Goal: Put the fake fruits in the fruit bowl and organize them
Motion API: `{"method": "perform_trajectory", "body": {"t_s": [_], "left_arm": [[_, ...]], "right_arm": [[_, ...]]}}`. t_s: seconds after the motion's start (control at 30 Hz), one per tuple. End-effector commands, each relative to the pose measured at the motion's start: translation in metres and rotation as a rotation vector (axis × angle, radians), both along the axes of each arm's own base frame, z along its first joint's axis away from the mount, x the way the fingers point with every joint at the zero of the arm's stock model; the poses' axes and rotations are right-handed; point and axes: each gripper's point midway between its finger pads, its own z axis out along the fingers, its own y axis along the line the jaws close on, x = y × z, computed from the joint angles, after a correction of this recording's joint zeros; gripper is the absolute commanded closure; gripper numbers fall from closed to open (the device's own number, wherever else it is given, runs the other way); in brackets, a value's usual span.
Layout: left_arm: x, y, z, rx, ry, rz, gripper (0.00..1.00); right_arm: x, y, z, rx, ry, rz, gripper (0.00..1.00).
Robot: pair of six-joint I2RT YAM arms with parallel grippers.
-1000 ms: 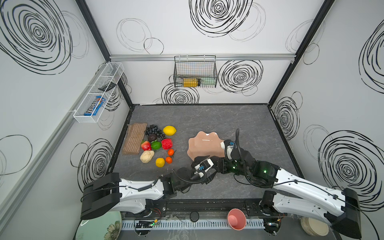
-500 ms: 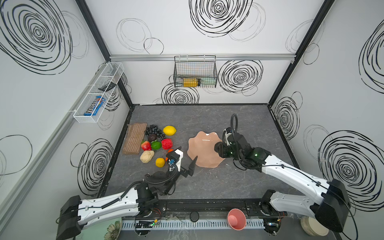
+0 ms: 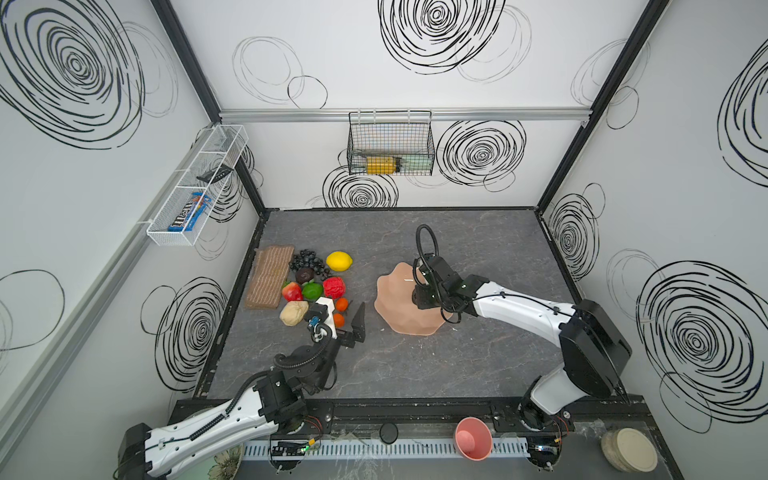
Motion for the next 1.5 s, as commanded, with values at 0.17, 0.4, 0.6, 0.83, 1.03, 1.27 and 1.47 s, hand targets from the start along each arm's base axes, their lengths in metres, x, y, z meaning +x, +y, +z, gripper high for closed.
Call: {"method": "perform_trajectory", "body": {"t_s": [0.17,0.4,0.6,0.83,1.03,1.27,1.47], "left_arm": [[0.003,-0.001,-0.002,-0.005,0.014,0.017,0.04],[0.003,-0.001,-0.002,-0.008,0.013,0.015,0.04],[0.003,-0.002,-0.002,-0.005,0.013,0.013,0.04],[0.004,-0.004,-0.003,0.005,0.019,0.01,0.04],[0.003,-0.004,-0.003,0.003,0.018,0.008,0.04],[0.004,-0.004,-0.003,0.001,0.018,0.011,0.04],[0.004,-0.004,-0.003,0.002,0.018,0.011,0.04]], "right_arm": [[0.011,0.004,-0.019,0.096,0.079,-0.043,0.55],[0.02,0.001,-0.036,0.096,0.137,-0.08,0.52],[0.03,-0.005,-0.041,0.095,0.15,-0.102,0.5],[0.046,-0.01,-0.041,0.057,0.131,-0.112,0.44],[0.054,-0.011,-0.043,0.037,0.131,-0.115,0.41],[0.057,-0.009,-0.04,0.036,0.126,-0.109,0.32],[0.059,-0.009,-0.035,0.039,0.115,-0.11,0.31]]}}
